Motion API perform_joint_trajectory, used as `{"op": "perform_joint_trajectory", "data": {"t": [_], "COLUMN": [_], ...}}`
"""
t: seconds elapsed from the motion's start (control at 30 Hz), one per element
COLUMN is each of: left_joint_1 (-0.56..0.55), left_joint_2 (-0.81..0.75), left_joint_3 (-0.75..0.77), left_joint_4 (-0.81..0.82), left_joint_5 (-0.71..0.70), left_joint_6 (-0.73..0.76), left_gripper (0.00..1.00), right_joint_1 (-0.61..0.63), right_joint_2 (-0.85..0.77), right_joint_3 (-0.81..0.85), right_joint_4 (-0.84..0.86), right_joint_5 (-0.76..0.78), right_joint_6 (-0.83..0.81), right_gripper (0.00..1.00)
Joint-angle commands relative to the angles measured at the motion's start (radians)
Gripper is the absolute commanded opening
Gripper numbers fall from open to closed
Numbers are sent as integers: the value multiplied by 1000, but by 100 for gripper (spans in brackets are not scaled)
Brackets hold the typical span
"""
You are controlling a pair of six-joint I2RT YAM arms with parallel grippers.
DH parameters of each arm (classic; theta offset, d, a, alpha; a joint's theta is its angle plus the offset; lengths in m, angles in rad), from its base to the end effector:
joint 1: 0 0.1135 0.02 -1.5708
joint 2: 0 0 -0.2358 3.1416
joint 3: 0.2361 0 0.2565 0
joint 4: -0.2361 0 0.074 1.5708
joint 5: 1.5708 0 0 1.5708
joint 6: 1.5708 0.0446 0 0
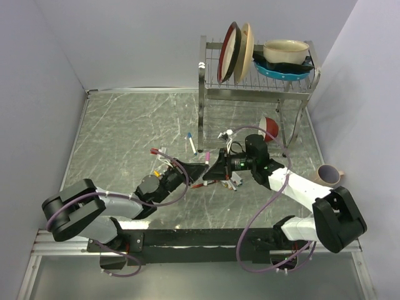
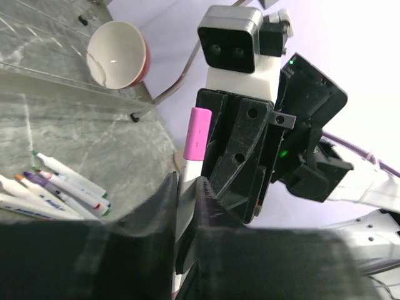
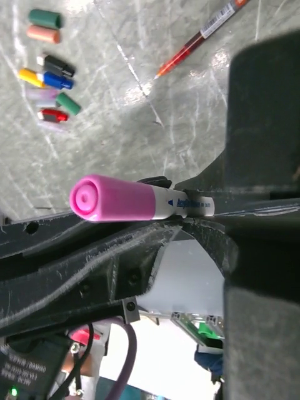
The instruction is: Open the pen caps
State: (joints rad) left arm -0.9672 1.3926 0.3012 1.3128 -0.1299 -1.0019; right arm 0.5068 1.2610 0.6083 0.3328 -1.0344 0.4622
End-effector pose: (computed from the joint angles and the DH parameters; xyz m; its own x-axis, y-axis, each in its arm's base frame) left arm 0.1534 -0.2123 0.1779 -0.5602 -0.6592 -0.5016 0.5062 0.2069 -0.8373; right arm 0.2214 0.1668 0.2038 -0.6748 -0.1140 -0.7291 -0.7379 0.1135 0.6652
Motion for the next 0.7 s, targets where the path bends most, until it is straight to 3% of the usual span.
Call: {"op": "perform_joint_trajectory", "data": {"t": [0.0,0.03,0.1,0.27,0.37,0.57,0.67], "left_joint_1": [-2,-2,-1,13,25,41,50], "left_joint_2": [-7,-29,-64,-106,-119,-135,-142], "left_joint_3": [35,44,58,108,124,136,144], "left_joint_4": [99,45,-22,-214,-271,-316,-339], "left_joint_5": [-13,-14,-14,-17,-14,41,55], "left_joint_6": [20,28,52,86,92,118,128], "left_gripper": [32,47,61,67,63,45,24], "right_joint_1": [48,50,55,55,55,55,53], "right_joint_2": [26,26,23,44,61,64,70], "right_joint_3": [74,80,85,154,185,189,200], "right_joint_4": [-41,-60,-78,-237,-317,-325,-363], "right_joint_5": [-76,-75,-85,-98,-104,-112,-105], "right_joint_6": [-88,-95,-120,-270,-326,-344,-375], "right_gripper": [0,0,0,0,0,0,0]}}
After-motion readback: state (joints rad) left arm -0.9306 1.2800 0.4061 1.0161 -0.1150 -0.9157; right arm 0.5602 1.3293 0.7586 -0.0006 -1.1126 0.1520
